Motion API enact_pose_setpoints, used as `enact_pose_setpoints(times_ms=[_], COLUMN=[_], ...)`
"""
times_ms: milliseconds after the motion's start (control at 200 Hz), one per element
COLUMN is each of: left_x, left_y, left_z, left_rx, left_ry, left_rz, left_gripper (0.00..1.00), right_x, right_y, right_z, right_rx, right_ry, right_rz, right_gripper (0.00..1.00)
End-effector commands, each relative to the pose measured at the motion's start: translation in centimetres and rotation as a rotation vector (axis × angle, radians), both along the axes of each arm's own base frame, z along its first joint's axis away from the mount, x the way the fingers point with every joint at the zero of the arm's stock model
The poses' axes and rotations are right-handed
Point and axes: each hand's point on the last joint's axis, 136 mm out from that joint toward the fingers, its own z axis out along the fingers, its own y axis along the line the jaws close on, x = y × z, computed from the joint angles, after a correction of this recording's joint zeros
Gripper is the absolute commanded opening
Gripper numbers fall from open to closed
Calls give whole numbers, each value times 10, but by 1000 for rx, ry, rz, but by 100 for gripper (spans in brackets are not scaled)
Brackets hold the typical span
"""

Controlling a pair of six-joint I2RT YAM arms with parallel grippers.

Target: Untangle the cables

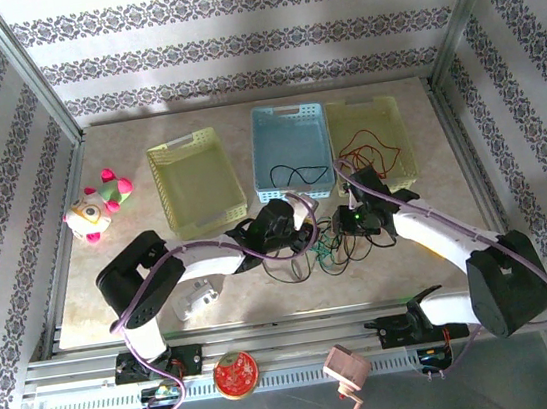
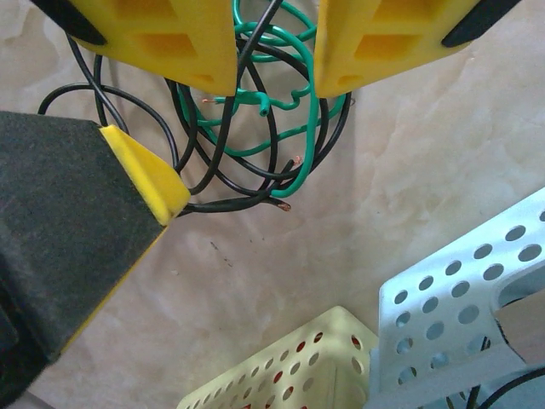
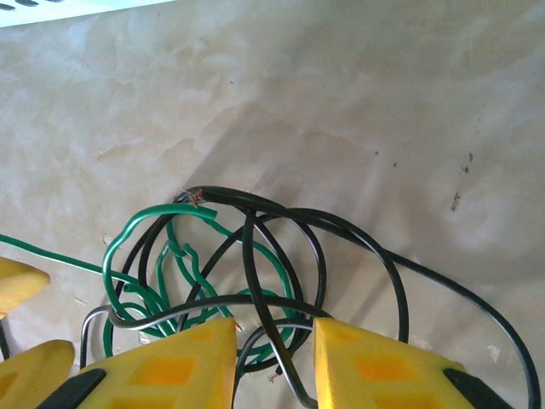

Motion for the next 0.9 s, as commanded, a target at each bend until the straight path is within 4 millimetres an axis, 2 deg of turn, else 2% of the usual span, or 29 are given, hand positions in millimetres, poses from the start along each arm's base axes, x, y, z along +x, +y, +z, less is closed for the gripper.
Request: enact_pose_setpoints(times_ms=[0,460,645,780,895], left_x=[-6,-10,-10,-9,-9], left_y=[-9,-18,-19,-20,-21], left_z=[-6,-20,-26,-29,-33], left_rx=[29,58,69,74,81], left_ry=[7,33,41,45,49], left_rz=[-43,-78,-82,-83,-83], left_gripper=[29,29,28,29,29], right_x=[8,14,15,18,22], right_y=[-2,-4,-2,-10,-22], right_z=[5,-1,-4,4,24], right_rx=[-24,-18,-8,-34,-62], right_ry=[-21,-17,-6,-41,-116], right_rz=[13,-11,-16,-51,-100], right_gripper=[30,21,5,0,0])
